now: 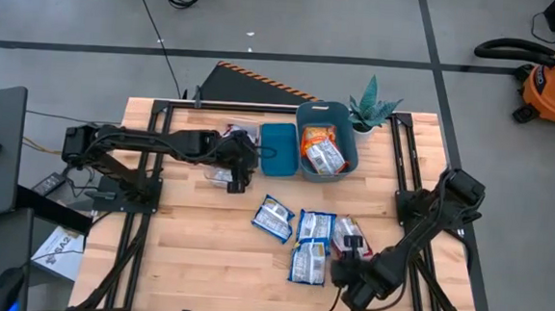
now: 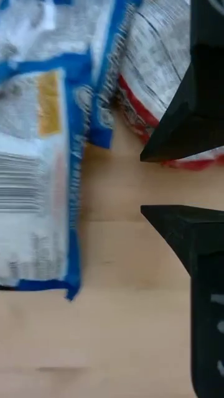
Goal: Sort Maruchan noodles
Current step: Put the red noodle pack into the transparent bin
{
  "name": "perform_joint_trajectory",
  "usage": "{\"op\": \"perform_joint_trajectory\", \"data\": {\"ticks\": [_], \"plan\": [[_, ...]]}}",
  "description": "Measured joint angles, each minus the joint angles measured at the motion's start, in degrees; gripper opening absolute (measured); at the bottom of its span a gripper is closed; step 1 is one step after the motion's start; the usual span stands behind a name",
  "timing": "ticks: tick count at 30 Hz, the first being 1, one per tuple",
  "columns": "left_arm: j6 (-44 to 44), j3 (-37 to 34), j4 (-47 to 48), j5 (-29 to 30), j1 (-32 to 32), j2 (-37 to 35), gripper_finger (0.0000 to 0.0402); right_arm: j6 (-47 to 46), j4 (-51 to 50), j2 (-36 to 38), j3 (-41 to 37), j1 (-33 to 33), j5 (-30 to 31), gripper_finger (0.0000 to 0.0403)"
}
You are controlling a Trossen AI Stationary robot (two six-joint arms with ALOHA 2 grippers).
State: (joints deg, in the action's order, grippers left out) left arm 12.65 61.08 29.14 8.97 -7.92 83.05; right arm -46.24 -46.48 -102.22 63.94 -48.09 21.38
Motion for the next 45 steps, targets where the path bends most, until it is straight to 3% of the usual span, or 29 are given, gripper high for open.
{"op": "perform_joint_trajectory", "data": {"ticks": [8,15,20,25,28,33,39,45], "plan": [[2.96,0.0,-1.3,0.06,0.0,0.02,0.0171,-8.57,-4.58,-0.76,-0.02,-1.9,2.74,0.0127],[2.99,0.02,-1.19,0.37,0.11,0.04,0.0171,-8.14,-8.59,-3.27,-0.07,-2.76,-0.93,0.0114],[3.0,0.02,-1.26,0.38,0.17,0.04,0.0171,-7.43,-9.11,-4.42,-0.07,-2.89,0.73,0.0082],[0.96,0.02,-1.37,0.15,0.7,0.07,0.0171,-4.57,-9.46,-4.46,-0.07,-2.87,2.8,0.0025],[-0.29,0.02,-1.7,-4.75,1.65,0.12,0.0171,-3.24,-10.45,-4.16,-0.07,-2.69,3.31,0.0008],[0.3,0.02,-6.61,-13.87,4.23,0.61,0.0171,-5.46,-20.62,-1.5,2.35,-1.21,8.56,0.0011],[2.12,0.12,-17.6,-13.93,7.35,2.29,0.0171,-3.82,-33.2,2.84,7.18,1.15,19.92,0.0009],[1.9,0.07,-24.63,-12.08,10.08,4.65,0.0171,3.52,-32.25,7.79,8.5,5.67,26.18,0.0007]]}}
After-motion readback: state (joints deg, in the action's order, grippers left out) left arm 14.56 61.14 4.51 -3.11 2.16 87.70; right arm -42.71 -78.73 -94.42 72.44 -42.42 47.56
